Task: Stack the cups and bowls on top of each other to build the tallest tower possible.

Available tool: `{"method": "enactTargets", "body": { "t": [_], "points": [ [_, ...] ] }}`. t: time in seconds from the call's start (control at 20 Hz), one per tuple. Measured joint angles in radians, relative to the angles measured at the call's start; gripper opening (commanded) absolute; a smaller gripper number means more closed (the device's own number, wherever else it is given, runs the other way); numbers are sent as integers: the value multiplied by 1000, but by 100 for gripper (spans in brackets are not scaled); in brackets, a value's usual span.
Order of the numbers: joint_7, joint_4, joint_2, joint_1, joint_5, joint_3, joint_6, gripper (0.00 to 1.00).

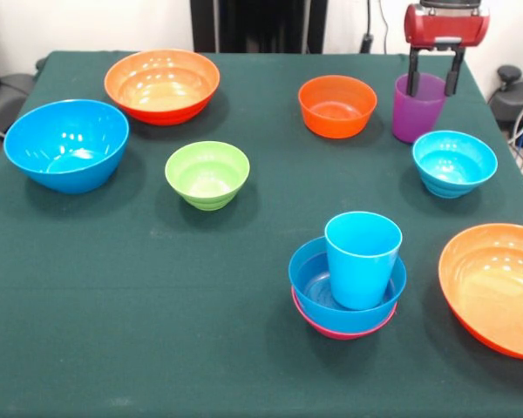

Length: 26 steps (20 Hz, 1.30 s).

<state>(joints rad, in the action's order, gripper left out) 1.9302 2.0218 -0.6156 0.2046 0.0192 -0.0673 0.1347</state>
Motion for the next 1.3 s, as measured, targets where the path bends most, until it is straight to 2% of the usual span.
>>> {"method": "enactTargets", "body": {
  "t": [0.7, 1.3],
  "points": [
    [0, 1, -1, 18, 0, -3, 3, 100],
    [0, 33, -43, 13, 0, -4, 3, 100]
  ]
}}
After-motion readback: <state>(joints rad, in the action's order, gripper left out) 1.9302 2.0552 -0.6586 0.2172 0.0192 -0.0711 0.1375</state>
